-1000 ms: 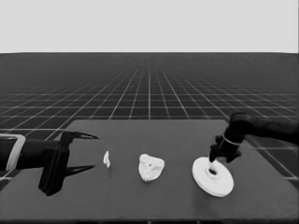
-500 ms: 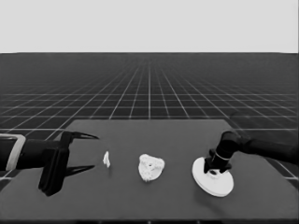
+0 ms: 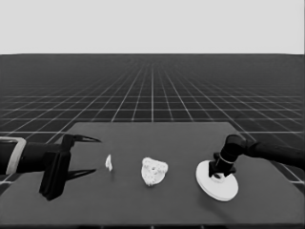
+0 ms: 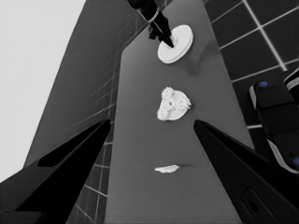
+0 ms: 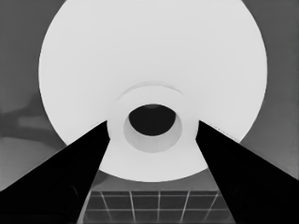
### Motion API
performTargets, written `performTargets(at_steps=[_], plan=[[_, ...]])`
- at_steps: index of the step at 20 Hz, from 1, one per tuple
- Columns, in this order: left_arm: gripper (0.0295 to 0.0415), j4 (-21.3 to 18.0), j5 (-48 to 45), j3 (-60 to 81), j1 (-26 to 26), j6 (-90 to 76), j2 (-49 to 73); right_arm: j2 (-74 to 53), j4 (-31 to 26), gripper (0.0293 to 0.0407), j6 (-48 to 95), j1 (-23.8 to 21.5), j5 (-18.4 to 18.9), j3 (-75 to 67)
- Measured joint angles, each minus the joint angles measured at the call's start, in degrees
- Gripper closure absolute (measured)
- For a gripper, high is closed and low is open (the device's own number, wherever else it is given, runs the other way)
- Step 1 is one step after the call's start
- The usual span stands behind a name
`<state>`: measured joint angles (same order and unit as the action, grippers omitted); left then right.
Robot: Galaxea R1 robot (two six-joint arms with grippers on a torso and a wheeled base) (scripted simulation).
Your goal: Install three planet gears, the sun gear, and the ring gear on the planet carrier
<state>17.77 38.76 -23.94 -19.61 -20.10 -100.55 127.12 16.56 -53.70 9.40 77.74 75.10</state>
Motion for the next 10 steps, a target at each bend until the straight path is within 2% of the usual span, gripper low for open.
performTargets(at_steps=[2,3,5,10], plan=[[0.0326,0.00,0.00,0.00,0.00,0.00,0.00,0.00,0.00,0.0351,0.00,0.00,0.00,0.00],[0.0326,0.00,0.00,0.00,0.00,0.00,0.00,-1.80,-3.57,0.0351,-1.02,-4.21,3.37,-3.73],[0.0326,0.00,0.00,0.00,0.00,0.00,0.00,-2.93,-7.66,0.0351,-1.52,-9.84,6.42,-5.83],[0.0326,0.00,0.00,0.00,0.00,0.00,0.00,-3.11,-9.84,0.0351,-1.55,-12.48,7.89,-6.14]])
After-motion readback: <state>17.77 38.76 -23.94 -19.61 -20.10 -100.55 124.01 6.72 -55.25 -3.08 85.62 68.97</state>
